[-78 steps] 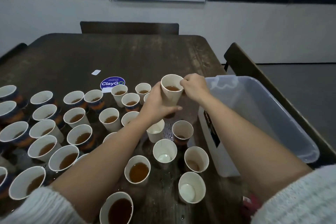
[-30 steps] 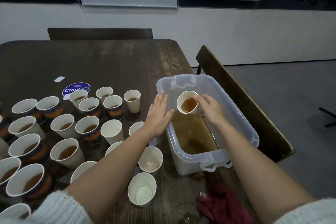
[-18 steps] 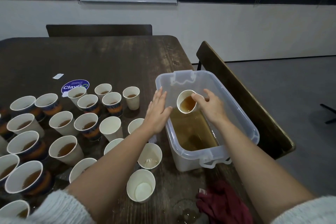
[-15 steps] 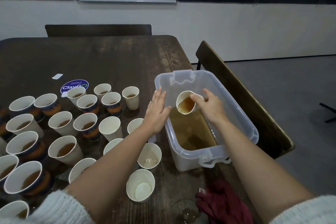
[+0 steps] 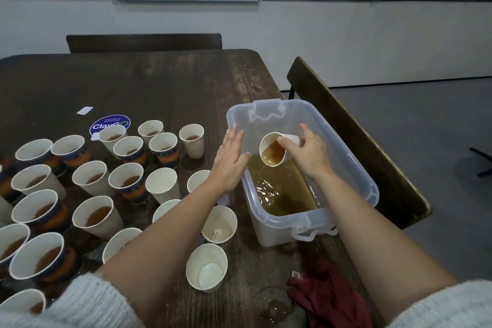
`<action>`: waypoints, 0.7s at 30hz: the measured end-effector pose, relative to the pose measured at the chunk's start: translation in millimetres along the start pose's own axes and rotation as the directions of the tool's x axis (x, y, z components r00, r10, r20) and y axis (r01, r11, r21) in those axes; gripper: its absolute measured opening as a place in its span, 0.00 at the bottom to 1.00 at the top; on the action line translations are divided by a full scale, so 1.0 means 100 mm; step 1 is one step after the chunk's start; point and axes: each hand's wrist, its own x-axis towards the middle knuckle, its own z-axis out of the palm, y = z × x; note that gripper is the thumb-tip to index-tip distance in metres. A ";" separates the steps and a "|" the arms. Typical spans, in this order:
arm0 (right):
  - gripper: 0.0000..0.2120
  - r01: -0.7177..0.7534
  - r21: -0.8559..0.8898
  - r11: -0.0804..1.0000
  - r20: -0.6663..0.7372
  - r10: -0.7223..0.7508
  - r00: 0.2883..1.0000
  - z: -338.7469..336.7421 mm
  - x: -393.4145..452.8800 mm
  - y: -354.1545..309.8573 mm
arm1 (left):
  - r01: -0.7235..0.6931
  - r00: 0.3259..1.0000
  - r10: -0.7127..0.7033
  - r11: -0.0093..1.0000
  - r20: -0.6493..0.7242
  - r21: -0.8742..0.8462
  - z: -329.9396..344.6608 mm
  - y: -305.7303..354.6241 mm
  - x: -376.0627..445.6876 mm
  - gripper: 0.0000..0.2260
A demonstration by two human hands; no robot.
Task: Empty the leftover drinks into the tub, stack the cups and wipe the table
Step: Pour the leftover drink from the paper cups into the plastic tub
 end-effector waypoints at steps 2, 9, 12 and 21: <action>0.38 0.001 -0.001 1.000 -0.003 -0.001 1.000 0.00 -0.01 0.00 | -0.001 1.000 0.001 1.000 0.001 -0.005 0.00 0.00 0.00 0.25; 0.40 0.010 -0.015 1.000 -0.033 -0.011 0.999 0.01 -0.02 -0.01 | 0.002 1.000 -0.002 1.000 -0.010 -0.018 0.01 0.00 0.00 0.25; 0.41 0.014 -0.015 1.000 -0.050 -0.015 0.999 0.02 -0.02 -0.01 | 0.003 1.000 -0.003 1.000 -0.010 -0.019 0.01 0.00 0.01 0.25; 0.43 0.021 -0.048 0.999 -0.067 -0.024 0.997 0.04 0.00 0.01 | 0.001 1.000 -0.001 1.000 -0.015 -0.025 0.01 0.00 0.01 0.25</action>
